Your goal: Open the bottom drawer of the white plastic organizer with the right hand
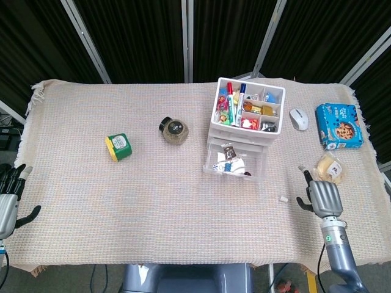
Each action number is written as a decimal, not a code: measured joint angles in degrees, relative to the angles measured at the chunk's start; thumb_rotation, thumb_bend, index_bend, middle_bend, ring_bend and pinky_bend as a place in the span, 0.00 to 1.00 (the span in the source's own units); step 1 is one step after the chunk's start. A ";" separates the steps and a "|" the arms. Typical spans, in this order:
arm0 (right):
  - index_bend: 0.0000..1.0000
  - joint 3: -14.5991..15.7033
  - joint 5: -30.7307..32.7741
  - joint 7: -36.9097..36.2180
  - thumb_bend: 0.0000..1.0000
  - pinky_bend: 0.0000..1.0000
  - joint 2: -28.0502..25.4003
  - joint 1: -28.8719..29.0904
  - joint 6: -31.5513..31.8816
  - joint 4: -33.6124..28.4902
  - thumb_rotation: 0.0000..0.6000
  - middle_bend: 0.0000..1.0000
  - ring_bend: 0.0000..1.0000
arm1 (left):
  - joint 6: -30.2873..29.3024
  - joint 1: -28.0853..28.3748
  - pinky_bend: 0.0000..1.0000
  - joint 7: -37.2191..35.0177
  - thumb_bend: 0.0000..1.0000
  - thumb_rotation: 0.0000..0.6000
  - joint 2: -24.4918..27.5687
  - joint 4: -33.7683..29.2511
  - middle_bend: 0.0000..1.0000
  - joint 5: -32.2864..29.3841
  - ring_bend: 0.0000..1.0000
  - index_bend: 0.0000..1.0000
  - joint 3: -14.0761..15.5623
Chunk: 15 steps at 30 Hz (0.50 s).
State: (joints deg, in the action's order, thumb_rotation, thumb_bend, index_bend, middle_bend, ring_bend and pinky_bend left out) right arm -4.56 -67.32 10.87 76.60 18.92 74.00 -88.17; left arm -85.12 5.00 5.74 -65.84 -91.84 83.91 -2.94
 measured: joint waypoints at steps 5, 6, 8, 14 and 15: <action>0.05 0.89 -7.91 -7.74 0.14 0.02 -1.63 -2.34 3.77 1.15 1.00 0.04 0.03 | 0.11 0.06 0.00 0.17 0.29 1.00 -0.06 0.05 0.00 -0.21 0.00 0.00 -0.10; 0.03 1.14 -9.43 -8.93 0.13 0.00 -1.83 -2.71 4.45 1.91 1.00 0.02 0.01 | 0.12 0.07 0.00 0.23 0.29 1.00 -0.08 0.03 0.00 -0.25 0.00 0.00 -0.12; 0.00 1.75 -12.33 -11.09 0.10 0.00 -2.31 -3.57 5.92 4.00 1.00 0.00 0.00 | 0.07 0.06 0.00 0.47 0.29 1.00 -0.10 -0.02 0.00 -0.27 0.00 0.00 -0.12; 0.00 2.67 -15.84 -13.15 0.09 0.00 -4.02 -5.30 8.47 3.71 1.00 0.00 0.00 | -0.14 -0.08 0.00 -0.05 0.29 1.00 -0.02 0.03 0.00 0.05 0.00 0.00 0.02; 0.00 2.68 -16.31 -13.15 0.09 0.00 -4.13 -5.50 9.01 3.50 1.00 0.00 0.00 | -0.12 -0.06 0.00 -0.12 0.29 1.00 0.00 0.05 0.00 0.09 0.00 0.00 0.03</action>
State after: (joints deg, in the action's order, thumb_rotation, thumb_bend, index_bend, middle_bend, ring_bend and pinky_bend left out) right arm -1.88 -83.64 -2.28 72.47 13.43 83.01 -84.66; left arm -85.24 4.94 5.62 -65.84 -91.79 84.00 -2.91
